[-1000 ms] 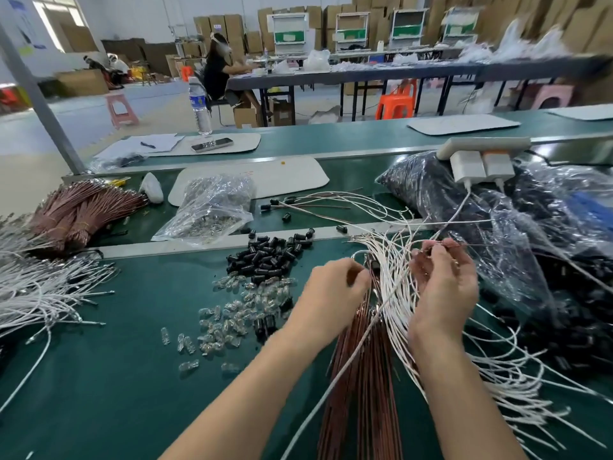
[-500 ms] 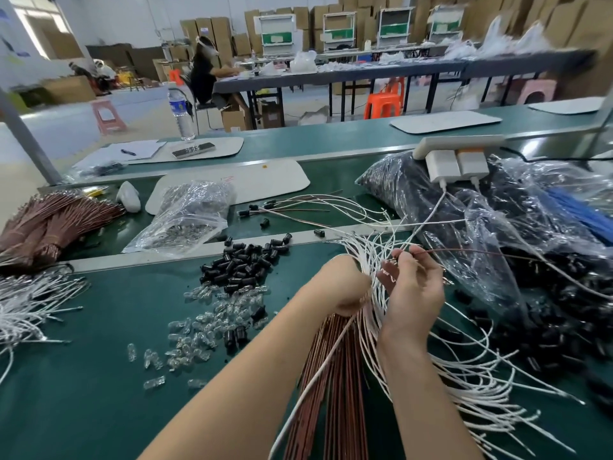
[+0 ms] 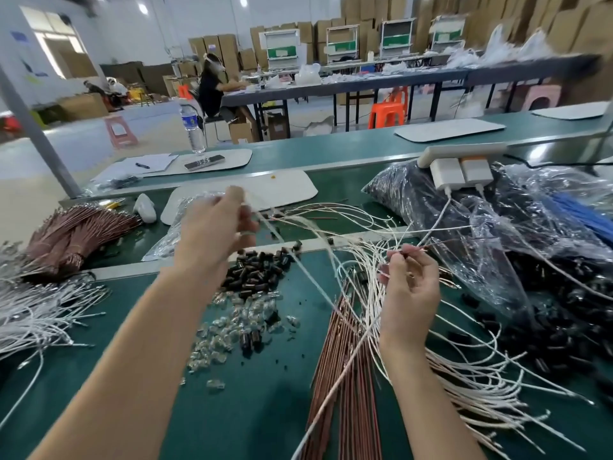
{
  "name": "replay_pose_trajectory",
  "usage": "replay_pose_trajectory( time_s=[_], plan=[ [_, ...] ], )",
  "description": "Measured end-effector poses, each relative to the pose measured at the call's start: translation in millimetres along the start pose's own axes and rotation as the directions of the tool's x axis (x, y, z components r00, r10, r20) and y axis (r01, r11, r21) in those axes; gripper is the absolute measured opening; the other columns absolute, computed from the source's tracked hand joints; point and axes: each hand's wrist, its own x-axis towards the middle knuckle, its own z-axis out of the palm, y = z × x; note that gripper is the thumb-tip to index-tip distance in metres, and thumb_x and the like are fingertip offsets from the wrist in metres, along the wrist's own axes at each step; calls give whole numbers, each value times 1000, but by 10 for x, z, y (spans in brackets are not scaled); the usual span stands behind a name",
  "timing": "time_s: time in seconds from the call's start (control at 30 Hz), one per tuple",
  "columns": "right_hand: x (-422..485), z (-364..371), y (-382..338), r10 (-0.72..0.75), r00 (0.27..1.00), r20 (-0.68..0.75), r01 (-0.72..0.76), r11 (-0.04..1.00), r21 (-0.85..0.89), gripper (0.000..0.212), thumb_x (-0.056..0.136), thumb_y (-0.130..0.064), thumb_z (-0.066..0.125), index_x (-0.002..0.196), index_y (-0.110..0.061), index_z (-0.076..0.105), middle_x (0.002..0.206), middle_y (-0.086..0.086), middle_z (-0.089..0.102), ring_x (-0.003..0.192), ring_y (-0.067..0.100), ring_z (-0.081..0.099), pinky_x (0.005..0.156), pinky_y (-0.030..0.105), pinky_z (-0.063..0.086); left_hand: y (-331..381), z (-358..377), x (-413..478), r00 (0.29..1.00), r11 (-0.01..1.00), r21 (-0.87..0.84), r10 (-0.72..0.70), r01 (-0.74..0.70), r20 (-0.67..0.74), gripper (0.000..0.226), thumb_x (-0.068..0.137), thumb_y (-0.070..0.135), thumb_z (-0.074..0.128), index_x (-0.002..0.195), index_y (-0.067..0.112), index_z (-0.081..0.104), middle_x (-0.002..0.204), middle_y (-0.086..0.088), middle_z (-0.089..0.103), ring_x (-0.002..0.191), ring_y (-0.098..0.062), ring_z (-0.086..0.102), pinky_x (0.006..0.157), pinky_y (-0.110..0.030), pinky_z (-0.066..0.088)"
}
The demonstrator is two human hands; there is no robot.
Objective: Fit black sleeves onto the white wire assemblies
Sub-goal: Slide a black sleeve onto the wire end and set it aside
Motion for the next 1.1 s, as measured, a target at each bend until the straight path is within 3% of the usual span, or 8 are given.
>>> replay_pose_trajectory(
  time_s=[0.13, 0.2, 0.3, 0.53, 0.7, 0.87, 1.0, 1.1],
  plan=[
    [-28, 39, 43, 2, 997, 80, 4, 998, -66, 13, 100, -18, 59, 105, -30, 61, 102, -2, 69, 89, 12, 68, 79, 26, 56, -224, -633, 27, 980, 984, -48, -177, 173, -90, 19, 99, 18, 55, 82, 10, 54, 54, 3, 59, 43, -6, 55, 38, -19, 45],
    [-42, 56, 73, 23, 993, 113, -13, 996, -85, 13, 100, -19, 60, 105, -30, 62, 100, -4, 69, 88, 11, 68, 78, 27, 56, -422, -877, 7, 973, 924, 306, -215, 229, -79, 27, 101, 20, 53, 76, 8, 53, 52, 1, 56, 40, -9, 50, 38, -23, 41],
    [-98, 80, 105, 32, 977, 212, -2, 990, -141, 16, 99, -23, 61, 101, -39, 62, 97, -10, 71, 86, 9, 68, 71, 23, 54, -642, -1073, -87, 973, 456, 889, -186, -40, 138, 30, 100, 29, 53, 81, 9, 62, 59, -1, 66, 44, -10, 55, 49, -27, 48],
    [-236, 118, 132, 23, 901, 434, 125, 943, -308, 11, 100, -34, 59, 102, -45, 59, 100, -25, 66, 88, 2, 68, 76, 22, 54, -347, -908, -203, 787, 930, 363, -267, 59, 557, 29, 91, 36, 64, 85, 7, 65, 63, -3, 55, 49, -14, 47, 44, -20, 45],
    [-237, 108, 126, 62, 901, 429, 69, 957, -282, 9, 100, -31, 60, 106, -38, 61, 98, -21, 68, 88, 6, 68, 80, 27, 56, -279, -951, 7, 989, 995, -61, -76, 84, 127, 26, 88, 27, 68, 90, 2, 61, 73, -6, 61, 47, -7, 54, 42, -16, 47],
    [-184, 111, 93, 143, 923, 358, -83, 981, -176, 14, 100, -17, 60, 108, -27, 65, 99, -6, 72, 89, 12, 71, 81, 28, 59, -778, -1301, 59, 956, 979, -89, -197, 182, -216, 24, 102, 16, 56, 87, -2, 61, 78, -12, 63, 56, -13, 64, 50, -22, 56],
    [-177, 127, 79, 181, 913, 365, -143, 982, -127, 16, 101, -12, 58, 109, -22, 66, 102, -1, 72, 88, 14, 72, 79, 25, 58, -1111, -1476, -150, 936, 832, 507, -44, 228, -349, 42, 101, 31, 59, 126, -3, 56, 99, -10, 65, 76, -28, 64, 72, -36, 52],
    [-161, 138, 74, 230, 904, 362, -215, 973, -80, 17, 100, -8, 59, 109, -20, 67, 105, 2, 72, 87, 13, 72, 78, 23, 58, -1136, -1229, -400, 948, 645, 763, 260, -28, -185, 42, 98, 32, 59, 135, 13, 53, 116, -7, 57, 89, -17, 60, 86, -38, 46]
  ],
)
